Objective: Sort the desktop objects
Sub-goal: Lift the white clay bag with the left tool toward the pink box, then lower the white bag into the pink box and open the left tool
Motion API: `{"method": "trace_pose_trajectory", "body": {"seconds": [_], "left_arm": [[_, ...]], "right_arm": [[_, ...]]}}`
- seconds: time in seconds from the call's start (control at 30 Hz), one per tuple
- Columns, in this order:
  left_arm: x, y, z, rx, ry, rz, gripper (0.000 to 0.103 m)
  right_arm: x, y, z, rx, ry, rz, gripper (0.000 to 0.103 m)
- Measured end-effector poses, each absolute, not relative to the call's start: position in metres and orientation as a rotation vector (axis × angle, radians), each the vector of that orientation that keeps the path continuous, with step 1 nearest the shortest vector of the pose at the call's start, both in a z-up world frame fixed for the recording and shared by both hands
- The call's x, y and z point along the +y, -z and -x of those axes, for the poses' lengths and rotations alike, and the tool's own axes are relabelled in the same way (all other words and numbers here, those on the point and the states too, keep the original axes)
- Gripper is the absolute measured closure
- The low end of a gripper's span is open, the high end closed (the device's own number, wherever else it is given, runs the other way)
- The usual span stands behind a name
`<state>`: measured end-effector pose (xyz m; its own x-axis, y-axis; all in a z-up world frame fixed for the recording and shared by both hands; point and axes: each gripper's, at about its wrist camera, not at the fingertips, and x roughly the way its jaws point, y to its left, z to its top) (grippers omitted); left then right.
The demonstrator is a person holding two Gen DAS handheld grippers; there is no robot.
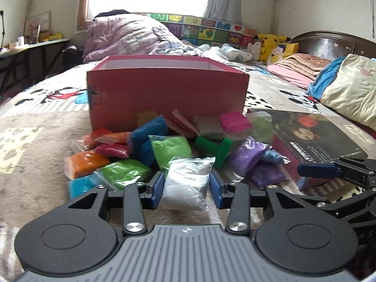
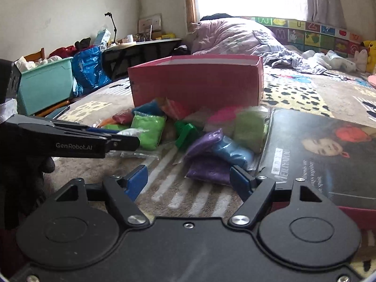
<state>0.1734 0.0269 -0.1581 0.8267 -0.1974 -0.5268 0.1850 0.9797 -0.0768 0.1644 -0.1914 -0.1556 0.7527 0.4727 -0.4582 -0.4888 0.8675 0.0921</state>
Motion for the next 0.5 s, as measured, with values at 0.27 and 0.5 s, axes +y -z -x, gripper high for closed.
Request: {"method": "trace_pose_trajectory", "body": {"seconds": [0.27,0.5], "left_arm": [[0.042,0.128,-0.168,0.502,0.142,0.1,0.063],[0.041,0.085,-0.185,0.433,0.137,0.102,0.063]], "right_arm": [[-0.187,0.154,-0.163,0.469,-0.552,0.045,0.025],[-0.181,0.157,-0.172,0.48,-0.582,0.025,0.021]]}}
